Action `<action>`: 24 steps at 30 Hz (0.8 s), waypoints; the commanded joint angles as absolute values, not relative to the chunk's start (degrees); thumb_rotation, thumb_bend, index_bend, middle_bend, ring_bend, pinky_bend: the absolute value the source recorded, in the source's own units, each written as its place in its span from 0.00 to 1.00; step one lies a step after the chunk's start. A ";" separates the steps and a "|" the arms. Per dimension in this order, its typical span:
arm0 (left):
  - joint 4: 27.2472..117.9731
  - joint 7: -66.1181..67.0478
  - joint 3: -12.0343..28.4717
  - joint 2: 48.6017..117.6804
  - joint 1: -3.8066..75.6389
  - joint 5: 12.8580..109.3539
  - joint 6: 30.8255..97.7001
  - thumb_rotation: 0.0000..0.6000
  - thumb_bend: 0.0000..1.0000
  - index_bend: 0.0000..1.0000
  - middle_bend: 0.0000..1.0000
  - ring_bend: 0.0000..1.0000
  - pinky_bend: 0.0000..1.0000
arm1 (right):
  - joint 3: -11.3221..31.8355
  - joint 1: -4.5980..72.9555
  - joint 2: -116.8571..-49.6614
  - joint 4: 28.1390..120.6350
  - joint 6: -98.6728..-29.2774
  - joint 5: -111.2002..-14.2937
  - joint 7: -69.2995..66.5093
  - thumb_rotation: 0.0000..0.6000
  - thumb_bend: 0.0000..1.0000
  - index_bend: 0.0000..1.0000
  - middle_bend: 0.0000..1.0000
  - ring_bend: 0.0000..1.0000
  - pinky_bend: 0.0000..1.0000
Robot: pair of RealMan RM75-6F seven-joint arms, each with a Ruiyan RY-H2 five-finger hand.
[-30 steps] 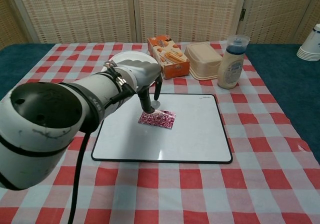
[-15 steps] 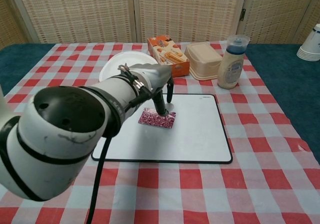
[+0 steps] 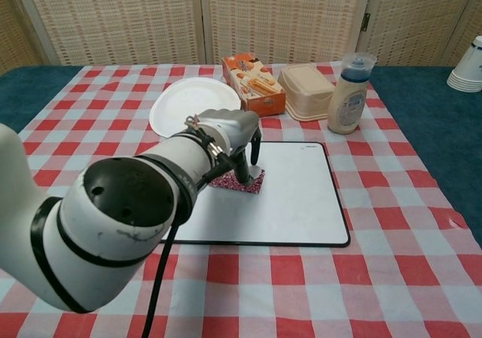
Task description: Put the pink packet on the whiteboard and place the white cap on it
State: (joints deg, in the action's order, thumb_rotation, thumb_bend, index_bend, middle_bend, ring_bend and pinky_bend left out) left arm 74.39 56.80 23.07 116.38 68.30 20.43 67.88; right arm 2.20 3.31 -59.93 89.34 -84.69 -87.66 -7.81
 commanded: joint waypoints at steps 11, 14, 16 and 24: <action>69.51 56.72 22.92 118.21 67.74 21.69 65.69 1.00 0.31 0.49 1.00 1.00 1.00 | 1.93 3.59 -59.70 89.46 -83.91 -87.88 -8.29 1.00 0.00 0.07 0.03 0.00 0.05; 68.87 56.72 22.72 118.22 67.43 22.27 65.47 1.00 0.31 0.48 1.00 1.00 1.00 | 2.07 3.64 -59.66 89.25 -83.73 -87.54 -8.55 1.00 0.00 0.07 0.03 0.00 0.05; 68.56 56.80 22.62 118.23 67.22 22.53 65.30 1.00 0.30 0.48 1.00 1.00 1.00 | 2.10 3.66 -59.61 89.24 -83.74 -87.53 -8.62 1.00 0.00 0.07 0.03 0.00 0.05; 70.19 57.37 22.46 116.93 66.16 23.37 65.46 1.00 0.29 0.42 1.00 1.00 1.00 | 2.01 3.71 -59.69 89.30 -83.63 -87.63 -8.47 1.00 0.00 0.07 0.03 0.00 0.05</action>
